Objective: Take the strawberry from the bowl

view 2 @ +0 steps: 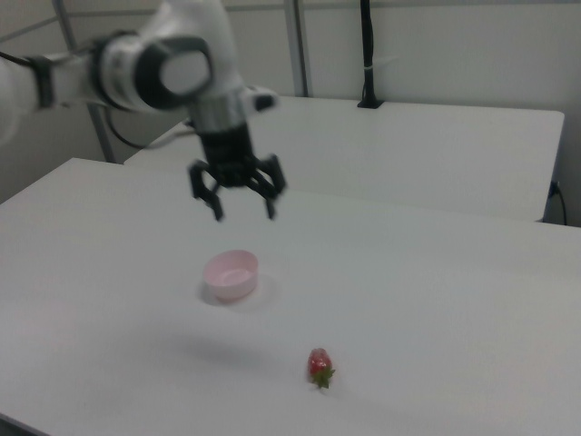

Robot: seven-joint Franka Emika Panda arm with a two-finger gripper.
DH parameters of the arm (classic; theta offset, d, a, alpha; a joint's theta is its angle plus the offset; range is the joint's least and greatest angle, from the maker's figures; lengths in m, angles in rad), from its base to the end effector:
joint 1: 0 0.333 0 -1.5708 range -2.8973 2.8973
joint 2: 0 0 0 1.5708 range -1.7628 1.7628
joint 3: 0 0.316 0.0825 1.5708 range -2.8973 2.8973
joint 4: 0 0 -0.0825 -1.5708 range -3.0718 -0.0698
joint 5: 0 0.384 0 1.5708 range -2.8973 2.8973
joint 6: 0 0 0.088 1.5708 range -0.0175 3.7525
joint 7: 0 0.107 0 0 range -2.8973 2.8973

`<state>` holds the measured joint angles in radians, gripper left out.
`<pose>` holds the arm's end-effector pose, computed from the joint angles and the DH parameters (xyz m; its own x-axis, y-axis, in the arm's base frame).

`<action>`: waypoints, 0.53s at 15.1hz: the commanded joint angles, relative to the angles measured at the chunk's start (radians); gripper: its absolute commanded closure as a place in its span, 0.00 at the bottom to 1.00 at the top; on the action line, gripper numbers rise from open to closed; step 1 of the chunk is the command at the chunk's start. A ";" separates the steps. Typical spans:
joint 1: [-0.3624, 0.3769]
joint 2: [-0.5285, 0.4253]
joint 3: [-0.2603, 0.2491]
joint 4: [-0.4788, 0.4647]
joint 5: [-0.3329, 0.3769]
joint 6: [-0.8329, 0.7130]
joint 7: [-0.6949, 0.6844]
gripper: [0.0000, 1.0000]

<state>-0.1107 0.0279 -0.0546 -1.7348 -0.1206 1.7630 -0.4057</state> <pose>0.5626 -0.1043 0.5480 0.9651 0.2576 -0.0482 0.2614 -0.9590 0.1095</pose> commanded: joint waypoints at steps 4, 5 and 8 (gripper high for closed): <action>-0.030 -0.056 0.174 0.012 0.030 -0.030 0.273 0.00; -0.029 -0.046 0.179 0.018 0.032 -0.010 0.324 0.00; -0.027 -0.043 0.161 0.035 0.036 -0.004 0.350 0.00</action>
<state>-0.1183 -0.0295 0.1099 -1.7271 -0.1068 1.7431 -0.0879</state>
